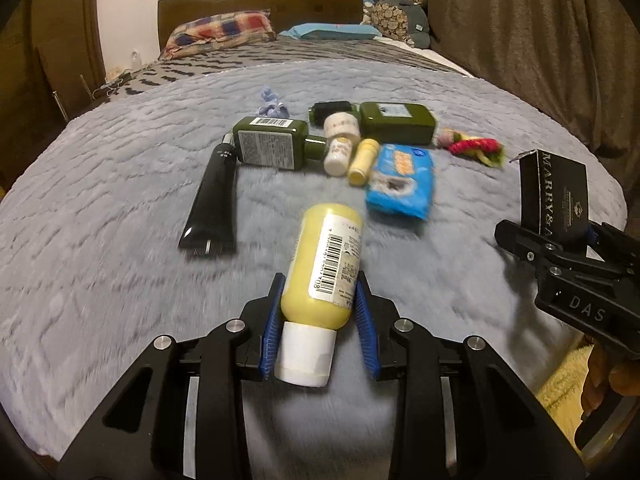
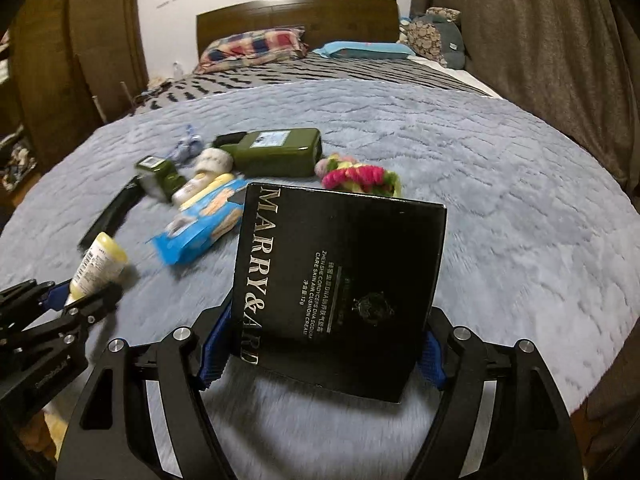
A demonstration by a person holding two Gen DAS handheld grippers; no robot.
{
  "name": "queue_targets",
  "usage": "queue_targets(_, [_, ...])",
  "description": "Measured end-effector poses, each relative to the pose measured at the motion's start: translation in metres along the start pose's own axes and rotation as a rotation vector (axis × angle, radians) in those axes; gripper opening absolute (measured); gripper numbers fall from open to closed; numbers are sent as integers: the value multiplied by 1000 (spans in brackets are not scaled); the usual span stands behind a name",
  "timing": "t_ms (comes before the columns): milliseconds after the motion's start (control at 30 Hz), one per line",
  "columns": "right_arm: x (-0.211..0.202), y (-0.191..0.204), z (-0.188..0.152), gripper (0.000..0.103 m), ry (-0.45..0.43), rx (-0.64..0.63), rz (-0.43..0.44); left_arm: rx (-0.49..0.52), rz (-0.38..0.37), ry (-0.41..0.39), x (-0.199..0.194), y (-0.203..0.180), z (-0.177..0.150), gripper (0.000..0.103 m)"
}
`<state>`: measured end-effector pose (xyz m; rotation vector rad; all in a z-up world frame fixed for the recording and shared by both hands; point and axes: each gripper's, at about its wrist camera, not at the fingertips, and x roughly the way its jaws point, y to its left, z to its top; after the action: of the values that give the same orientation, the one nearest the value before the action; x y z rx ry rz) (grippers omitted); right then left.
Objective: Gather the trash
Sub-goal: 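Lower both tools below the bed edge and release bottle and box into the bin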
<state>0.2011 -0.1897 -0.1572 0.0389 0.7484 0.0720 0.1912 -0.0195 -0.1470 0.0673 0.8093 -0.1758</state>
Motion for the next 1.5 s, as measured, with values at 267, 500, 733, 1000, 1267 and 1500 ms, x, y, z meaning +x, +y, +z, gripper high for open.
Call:
queue_targets(267, [-63, 4, -28, 75, -67, -28, 75, -10, 2, -44, -46, -9, -39, 31])
queue_targets(500, [-89, 6, -64, 75, -40, -49, 120, -6, -7, -62, -85, -16, -73, 31])
queue_targets(733, [-79, 8, -104, 75, 54, -66, 117, -6, -24, 37, -81, -19, -119, 31])
queue_targets(1000, [-44, 17, -151, 75, 214, -78, 138, -26, -85, 226, -35, -23, -169, 31])
queue_targets(1267, [-9, 24, -187, 75, 340, -67, 157, -61, -103, 370, 6, -22, -202, 30])
queue_targets(1500, [9, 22, -196, 76, 379, -51, 156, -64, -106, 404, 25, -25, -207, 30])
